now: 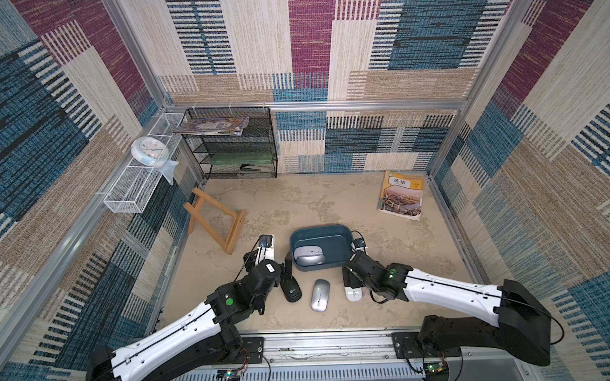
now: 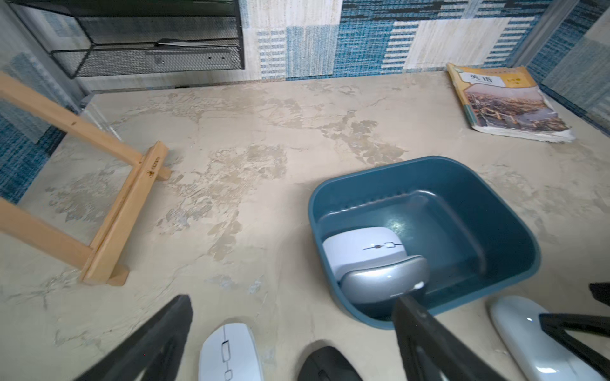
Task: Take out the mouse from the storage box
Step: Place the mouse at the center of the board, then adjust the mouse in the storage box.
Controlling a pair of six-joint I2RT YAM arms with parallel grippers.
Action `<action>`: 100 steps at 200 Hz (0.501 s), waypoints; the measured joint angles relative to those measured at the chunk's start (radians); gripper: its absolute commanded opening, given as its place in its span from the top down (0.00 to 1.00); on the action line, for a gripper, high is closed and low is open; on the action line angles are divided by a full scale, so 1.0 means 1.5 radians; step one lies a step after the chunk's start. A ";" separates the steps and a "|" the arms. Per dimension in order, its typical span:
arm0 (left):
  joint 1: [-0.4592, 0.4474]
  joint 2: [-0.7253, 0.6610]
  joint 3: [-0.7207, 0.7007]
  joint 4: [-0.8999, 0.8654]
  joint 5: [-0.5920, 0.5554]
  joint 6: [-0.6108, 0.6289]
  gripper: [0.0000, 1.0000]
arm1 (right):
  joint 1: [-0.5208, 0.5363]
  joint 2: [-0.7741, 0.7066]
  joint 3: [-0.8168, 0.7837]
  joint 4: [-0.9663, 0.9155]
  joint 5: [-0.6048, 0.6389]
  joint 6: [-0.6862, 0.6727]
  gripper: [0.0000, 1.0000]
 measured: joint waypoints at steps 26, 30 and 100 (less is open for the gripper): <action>0.025 0.158 0.194 -0.100 0.066 -0.020 0.06 | -0.002 -0.101 -0.041 0.005 0.049 -0.035 0.03; 0.027 0.185 0.225 -0.114 0.075 -0.023 0.06 | -0.002 -0.113 -0.047 0.008 0.056 -0.042 0.03; 0.083 0.458 0.492 -0.334 0.298 0.036 0.21 | -0.050 -0.174 -0.105 0.109 0.123 -0.138 0.00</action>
